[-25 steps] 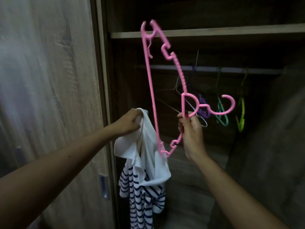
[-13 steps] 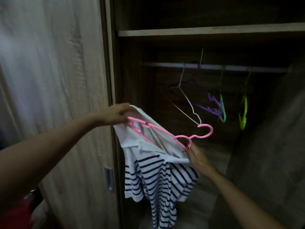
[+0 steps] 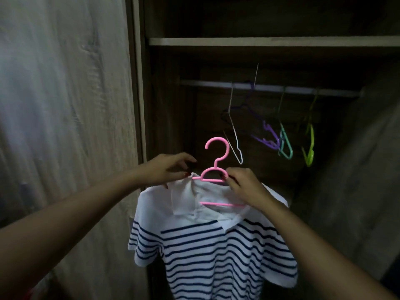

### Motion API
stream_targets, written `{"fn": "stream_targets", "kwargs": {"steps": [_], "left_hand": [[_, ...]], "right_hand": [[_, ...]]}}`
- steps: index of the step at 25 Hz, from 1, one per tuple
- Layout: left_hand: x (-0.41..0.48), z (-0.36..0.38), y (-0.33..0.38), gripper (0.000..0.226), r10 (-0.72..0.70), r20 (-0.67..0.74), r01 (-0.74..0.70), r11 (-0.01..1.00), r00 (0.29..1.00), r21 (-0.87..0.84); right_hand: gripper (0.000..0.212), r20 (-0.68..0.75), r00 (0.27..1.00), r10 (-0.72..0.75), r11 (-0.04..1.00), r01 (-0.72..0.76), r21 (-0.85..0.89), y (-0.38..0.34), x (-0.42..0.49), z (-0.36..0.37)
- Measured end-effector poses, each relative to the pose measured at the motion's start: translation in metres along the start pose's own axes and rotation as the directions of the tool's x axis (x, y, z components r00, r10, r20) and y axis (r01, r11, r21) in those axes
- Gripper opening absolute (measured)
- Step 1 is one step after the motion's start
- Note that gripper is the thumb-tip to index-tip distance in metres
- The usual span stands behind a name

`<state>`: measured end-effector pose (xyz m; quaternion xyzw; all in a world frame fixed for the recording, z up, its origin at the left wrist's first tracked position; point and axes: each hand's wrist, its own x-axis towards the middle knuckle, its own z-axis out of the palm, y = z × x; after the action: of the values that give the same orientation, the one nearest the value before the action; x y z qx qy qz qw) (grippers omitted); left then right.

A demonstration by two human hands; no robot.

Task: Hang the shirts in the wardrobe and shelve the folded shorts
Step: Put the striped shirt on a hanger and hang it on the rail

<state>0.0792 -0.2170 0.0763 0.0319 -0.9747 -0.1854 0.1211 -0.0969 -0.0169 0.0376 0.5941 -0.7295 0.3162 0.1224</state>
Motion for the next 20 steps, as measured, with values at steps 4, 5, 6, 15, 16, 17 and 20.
{"fn": "stream_targets", "kwargs": {"steps": [4, 5, 6, 15, 16, 17, 20], "left_hand": [[-0.012, 0.015, -0.020, 0.071, 0.067, -0.094, -0.053, 0.989, 0.993, 0.141], [-0.016, 0.022, -0.021, 0.065, 0.073, -0.132, -0.066, 0.996, 0.989, 0.055], [-0.019, 0.026, -0.023, 0.055, 0.064, -0.188, -0.063, 0.998, 0.980, 0.007], [-0.044, 0.028, -0.059, 0.079, -0.043, -0.264, 0.047, 0.999, 0.964, 0.010], [-0.046, 0.029, -0.060, 0.076, -0.020, -0.267, 0.036, 0.998, 0.963, 0.054], [-0.047, 0.029, -0.059, 0.072, 0.006, -0.272, 0.025, 0.993, 0.962, 0.111], [-0.054, 0.026, -0.059, 0.065, 0.059, -0.293, 0.020, 0.966, 0.954, 0.259]], "right_hand": [[0.030, 0.031, 0.999, -0.028, 0.995, 0.025, 0.099, -0.007, 0.003, -0.017], [0.028, 0.025, 0.999, -0.030, 0.992, 0.026, 0.120, -0.008, 0.004, -0.019], [0.021, 0.005, 1.000, -0.022, 0.991, 0.021, 0.134, -0.005, 0.005, -0.023], [0.027, 0.221, 0.947, 0.233, 0.936, -0.280, 0.212, 0.047, -0.021, -0.031], [0.025, 0.176, 0.957, 0.229, 0.937, -0.266, 0.226, 0.045, -0.021, -0.026], [0.022, 0.111, 0.968, 0.226, 0.940, -0.246, 0.234, 0.043, -0.020, -0.021], [0.018, -0.110, 0.972, 0.207, 0.945, -0.170, 0.280, 0.038, -0.017, -0.018]]}}
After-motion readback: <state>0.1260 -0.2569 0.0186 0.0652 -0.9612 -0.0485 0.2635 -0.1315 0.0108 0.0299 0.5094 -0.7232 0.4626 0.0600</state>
